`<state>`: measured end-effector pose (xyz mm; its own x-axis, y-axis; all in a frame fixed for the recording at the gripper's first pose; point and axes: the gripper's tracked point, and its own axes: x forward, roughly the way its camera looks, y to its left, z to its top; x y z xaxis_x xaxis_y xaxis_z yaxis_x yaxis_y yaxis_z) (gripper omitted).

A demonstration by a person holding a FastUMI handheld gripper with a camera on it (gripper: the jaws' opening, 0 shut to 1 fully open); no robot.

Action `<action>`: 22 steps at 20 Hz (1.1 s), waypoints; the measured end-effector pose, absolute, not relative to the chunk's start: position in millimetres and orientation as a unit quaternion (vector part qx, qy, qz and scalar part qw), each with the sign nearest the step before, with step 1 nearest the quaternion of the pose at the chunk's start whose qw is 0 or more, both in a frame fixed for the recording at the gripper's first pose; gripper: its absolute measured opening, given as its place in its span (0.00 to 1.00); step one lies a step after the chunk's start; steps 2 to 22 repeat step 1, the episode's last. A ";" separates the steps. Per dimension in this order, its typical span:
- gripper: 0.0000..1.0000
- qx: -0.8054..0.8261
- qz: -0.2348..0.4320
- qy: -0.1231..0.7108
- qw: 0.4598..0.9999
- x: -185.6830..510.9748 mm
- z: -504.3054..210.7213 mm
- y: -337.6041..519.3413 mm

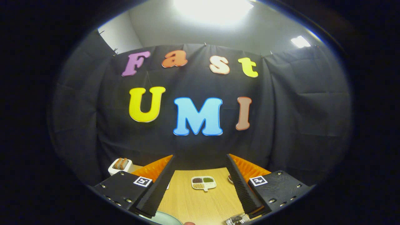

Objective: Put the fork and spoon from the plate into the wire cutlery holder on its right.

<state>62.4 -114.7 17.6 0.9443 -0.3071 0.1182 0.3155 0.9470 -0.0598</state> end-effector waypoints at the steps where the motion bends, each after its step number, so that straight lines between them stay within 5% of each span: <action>1: 0.98 -0.042 -0.150 -0.064 0.986 60.3 28.1 -101.3; 22: 0.98 -0.042 -0.150 -0.064 0.986 60.3 28.1 -101.3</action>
